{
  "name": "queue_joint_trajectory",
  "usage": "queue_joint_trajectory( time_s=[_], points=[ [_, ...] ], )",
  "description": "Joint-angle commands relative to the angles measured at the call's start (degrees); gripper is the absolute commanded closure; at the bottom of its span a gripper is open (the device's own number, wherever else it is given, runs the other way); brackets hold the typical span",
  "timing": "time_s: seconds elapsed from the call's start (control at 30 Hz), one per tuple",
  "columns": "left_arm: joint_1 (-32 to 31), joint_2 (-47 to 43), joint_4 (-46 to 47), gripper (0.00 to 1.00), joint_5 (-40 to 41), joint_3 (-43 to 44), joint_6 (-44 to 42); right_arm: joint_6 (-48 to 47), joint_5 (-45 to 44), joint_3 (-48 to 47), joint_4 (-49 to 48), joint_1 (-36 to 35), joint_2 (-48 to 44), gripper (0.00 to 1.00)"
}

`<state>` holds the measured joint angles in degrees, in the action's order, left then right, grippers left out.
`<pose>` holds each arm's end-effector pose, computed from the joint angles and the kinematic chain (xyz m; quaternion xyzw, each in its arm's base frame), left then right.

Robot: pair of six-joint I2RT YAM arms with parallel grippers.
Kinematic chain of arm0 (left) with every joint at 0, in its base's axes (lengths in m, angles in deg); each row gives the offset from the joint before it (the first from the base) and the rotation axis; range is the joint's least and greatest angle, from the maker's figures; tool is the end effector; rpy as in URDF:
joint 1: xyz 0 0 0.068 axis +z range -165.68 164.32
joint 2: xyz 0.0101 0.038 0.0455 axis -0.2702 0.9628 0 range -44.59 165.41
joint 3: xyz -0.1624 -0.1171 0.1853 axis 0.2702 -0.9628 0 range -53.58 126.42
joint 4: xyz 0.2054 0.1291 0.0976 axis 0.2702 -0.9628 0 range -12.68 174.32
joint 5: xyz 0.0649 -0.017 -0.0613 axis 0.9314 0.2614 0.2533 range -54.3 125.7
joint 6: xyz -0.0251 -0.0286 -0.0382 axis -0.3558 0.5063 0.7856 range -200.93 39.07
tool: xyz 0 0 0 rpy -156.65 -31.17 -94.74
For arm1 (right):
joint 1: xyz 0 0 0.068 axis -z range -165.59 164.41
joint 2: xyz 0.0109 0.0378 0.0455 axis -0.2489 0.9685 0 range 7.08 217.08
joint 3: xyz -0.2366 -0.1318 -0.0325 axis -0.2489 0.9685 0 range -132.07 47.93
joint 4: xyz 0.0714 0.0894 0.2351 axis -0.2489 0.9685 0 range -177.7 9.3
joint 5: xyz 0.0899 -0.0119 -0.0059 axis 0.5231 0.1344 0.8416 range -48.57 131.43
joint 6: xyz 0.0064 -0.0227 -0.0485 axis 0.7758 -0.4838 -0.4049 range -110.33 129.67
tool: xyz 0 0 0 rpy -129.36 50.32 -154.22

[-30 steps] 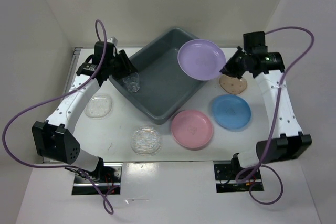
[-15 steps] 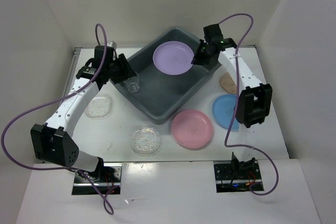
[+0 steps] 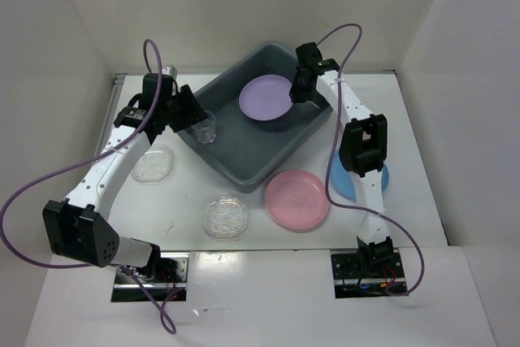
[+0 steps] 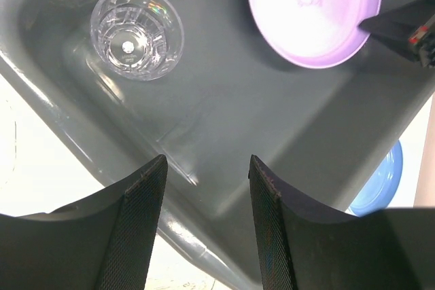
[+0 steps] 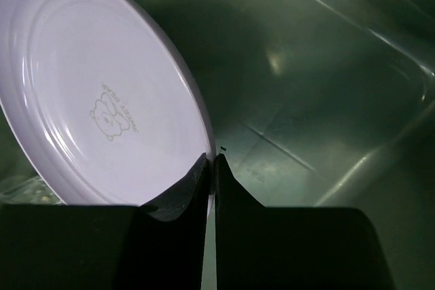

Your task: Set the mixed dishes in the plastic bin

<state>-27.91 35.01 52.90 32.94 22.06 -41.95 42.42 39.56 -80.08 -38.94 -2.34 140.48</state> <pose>0.3027 -0.0675 0.3527 -0.1947 0.8667 -0.2175 0.4044 0.4935 0.1474 0.2531 0.1374 0.9414 0.1147 0.2859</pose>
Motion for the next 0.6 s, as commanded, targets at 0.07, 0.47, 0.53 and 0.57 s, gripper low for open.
queue_joint_trajectory(
  time_s=[0.07, 0.47, 0.53, 0.57],
  points=[
    [0.19, -1.9, 0.92, 0.41, 0.83, 0.04, -1.45, -0.85, -2.7, -3.66, 1.17, -1.43, -0.25, 0.98],
    [0.19, -1.9, 1.45, 0.39, 0.22, -1.02, -1.45, -2.61, -5.87, -3.22, 4.95, -1.97, -6.91, 0.45],
    [0.19, -1.9, 1.45, 0.39, 0.22, -1.02, -1.45, -3.74, -5.87, -3.74, 5.99, -1.97, -9.38, 0.42],
    [0.19, -1.9, 1.45, 0.39, 0.22, -1.02, -1.45, -3.75, -5.87, -3.74, 7.4, -1.97, -10.96, 0.42]
  ],
)
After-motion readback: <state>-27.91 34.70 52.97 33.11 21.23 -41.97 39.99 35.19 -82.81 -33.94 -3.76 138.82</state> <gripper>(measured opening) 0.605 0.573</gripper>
